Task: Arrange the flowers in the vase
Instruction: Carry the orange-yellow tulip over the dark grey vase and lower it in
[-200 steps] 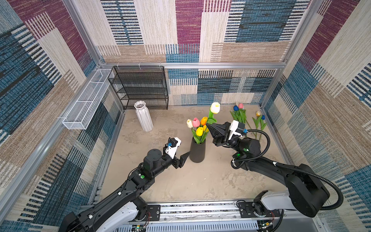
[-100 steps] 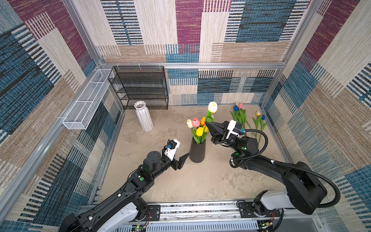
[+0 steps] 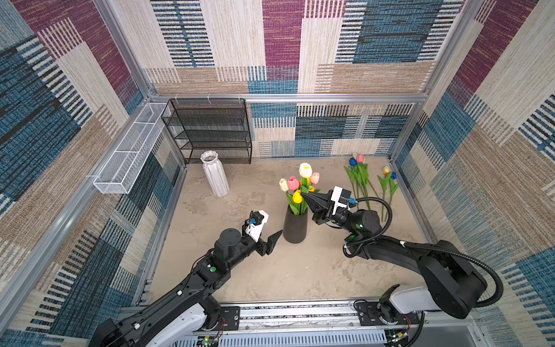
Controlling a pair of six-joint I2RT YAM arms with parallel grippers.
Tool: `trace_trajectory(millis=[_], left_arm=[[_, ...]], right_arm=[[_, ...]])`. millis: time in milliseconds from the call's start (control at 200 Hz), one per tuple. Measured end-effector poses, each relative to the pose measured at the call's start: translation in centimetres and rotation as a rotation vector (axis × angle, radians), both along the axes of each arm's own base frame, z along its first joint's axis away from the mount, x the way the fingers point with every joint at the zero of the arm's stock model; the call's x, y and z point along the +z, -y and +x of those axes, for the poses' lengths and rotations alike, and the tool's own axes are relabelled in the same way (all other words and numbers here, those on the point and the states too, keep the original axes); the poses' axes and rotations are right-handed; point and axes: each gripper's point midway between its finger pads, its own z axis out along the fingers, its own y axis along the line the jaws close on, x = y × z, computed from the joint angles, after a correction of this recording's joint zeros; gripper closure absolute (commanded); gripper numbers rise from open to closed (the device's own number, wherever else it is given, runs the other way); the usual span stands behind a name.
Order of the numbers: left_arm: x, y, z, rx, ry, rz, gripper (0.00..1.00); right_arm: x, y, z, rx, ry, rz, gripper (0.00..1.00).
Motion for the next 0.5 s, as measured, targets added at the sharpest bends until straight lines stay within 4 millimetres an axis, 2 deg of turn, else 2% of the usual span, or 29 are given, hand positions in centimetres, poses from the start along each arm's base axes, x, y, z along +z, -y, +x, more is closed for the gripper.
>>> trace_trajectory(millis=[155,496], left_arm=[[-0.5,-0.1,-0.1,0.001,-0.006,0.005,0.22],[-0.9,-0.2,0.0,0.005,-0.001,0.002,0.22]], right_arm=[[-1.7,-0.5,0.6,-0.002,-0.037,-0.024,0.97],[-2.7,-0.5,0.5,-0.003,-0.054,-0.037,0.94]])
